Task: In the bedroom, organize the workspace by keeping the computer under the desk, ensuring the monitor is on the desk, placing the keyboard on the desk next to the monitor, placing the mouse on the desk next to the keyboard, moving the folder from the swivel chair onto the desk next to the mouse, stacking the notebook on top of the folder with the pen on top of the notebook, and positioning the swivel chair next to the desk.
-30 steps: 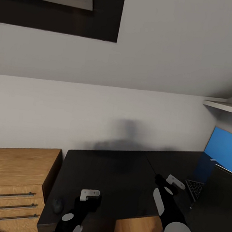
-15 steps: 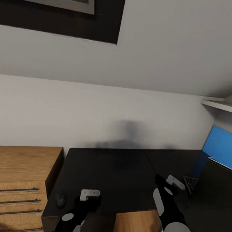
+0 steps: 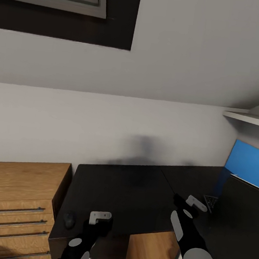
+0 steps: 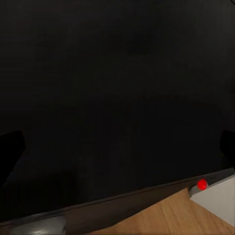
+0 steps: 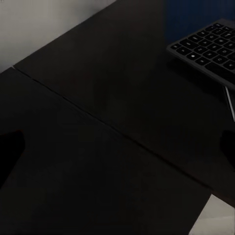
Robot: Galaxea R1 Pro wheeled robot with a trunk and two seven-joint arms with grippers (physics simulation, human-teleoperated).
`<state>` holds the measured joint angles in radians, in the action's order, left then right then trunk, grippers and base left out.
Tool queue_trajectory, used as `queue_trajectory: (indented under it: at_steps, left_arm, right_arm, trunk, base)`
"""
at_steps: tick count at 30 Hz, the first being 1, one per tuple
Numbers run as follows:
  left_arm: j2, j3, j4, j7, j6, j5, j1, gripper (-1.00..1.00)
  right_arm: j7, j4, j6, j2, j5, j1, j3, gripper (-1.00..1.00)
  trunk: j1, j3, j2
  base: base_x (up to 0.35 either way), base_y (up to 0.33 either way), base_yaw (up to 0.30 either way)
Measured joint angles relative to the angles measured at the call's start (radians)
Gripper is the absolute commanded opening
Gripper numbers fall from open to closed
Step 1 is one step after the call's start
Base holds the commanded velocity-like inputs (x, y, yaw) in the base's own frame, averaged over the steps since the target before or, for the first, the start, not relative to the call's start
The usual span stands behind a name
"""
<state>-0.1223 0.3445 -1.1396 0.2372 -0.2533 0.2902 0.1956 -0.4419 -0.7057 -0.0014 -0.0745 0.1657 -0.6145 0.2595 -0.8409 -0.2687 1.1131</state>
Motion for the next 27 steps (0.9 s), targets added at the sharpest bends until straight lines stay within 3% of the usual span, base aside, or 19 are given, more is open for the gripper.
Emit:
queue_trajectory:
  at_steps: [27]
  left_arm:
    - [0.001,-0.001,0.0,0.0,0.001,0.0,0.0,1.0]
  right_arm:
    - [0.001,0.001,0.0,0.0,0.0,0.0,0.0,1.0]
  trunk:
    - [0.0,0.008,0.0]
  base:
    - [0.007,0.003,-0.04]
